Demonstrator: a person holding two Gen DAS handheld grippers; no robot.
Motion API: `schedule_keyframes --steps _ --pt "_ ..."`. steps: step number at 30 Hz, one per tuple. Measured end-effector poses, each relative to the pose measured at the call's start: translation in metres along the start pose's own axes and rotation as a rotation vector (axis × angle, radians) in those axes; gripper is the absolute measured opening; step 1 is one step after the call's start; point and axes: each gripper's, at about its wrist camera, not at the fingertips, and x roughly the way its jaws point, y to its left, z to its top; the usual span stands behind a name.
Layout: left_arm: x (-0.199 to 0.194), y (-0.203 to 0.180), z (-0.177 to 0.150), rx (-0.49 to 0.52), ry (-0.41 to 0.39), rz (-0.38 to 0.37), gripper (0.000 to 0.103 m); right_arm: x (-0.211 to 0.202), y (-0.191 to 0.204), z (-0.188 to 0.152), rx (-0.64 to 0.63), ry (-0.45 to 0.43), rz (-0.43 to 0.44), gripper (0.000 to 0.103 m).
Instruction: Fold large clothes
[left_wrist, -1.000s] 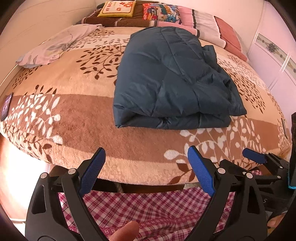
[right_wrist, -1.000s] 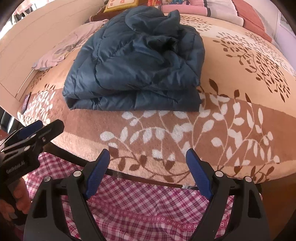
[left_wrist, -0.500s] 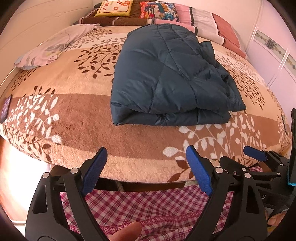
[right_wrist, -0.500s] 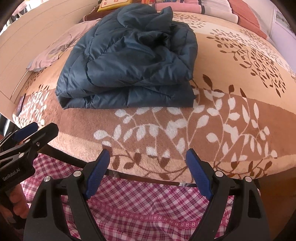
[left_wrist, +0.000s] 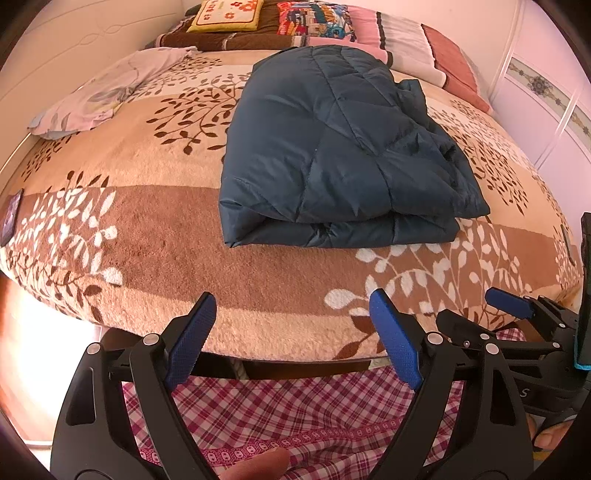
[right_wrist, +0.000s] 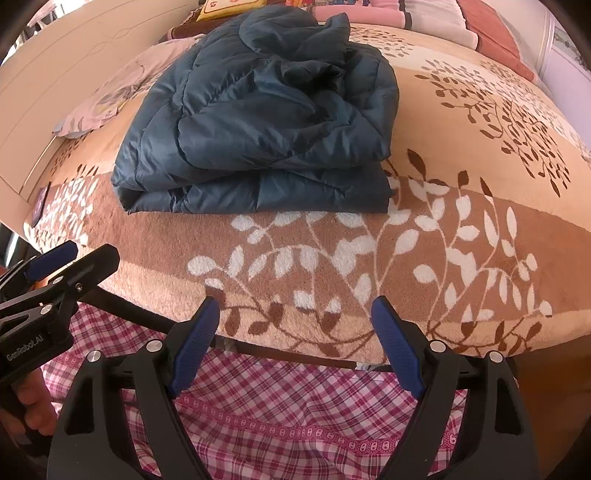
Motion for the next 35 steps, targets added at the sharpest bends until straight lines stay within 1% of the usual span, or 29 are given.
schedule_keyframes --steps 9,24,35 --pt "-0.0004 0.0002 0.0000 0.000 0.000 0.000 0.084 -0.0008 0.0022 -0.0002 -0.005 0.000 -0.005 0.082" --pt "-0.0011 0.0020 0.0000 -0.003 0.001 -0.003 0.078 -0.0006 0.0045 -0.0007 -0.018 0.002 -0.011 0.082" --pt "0.0010 0.0037 0.0005 -0.005 0.013 0.000 0.078 0.0020 0.0030 -0.0010 -0.021 0.012 -0.011 0.082"
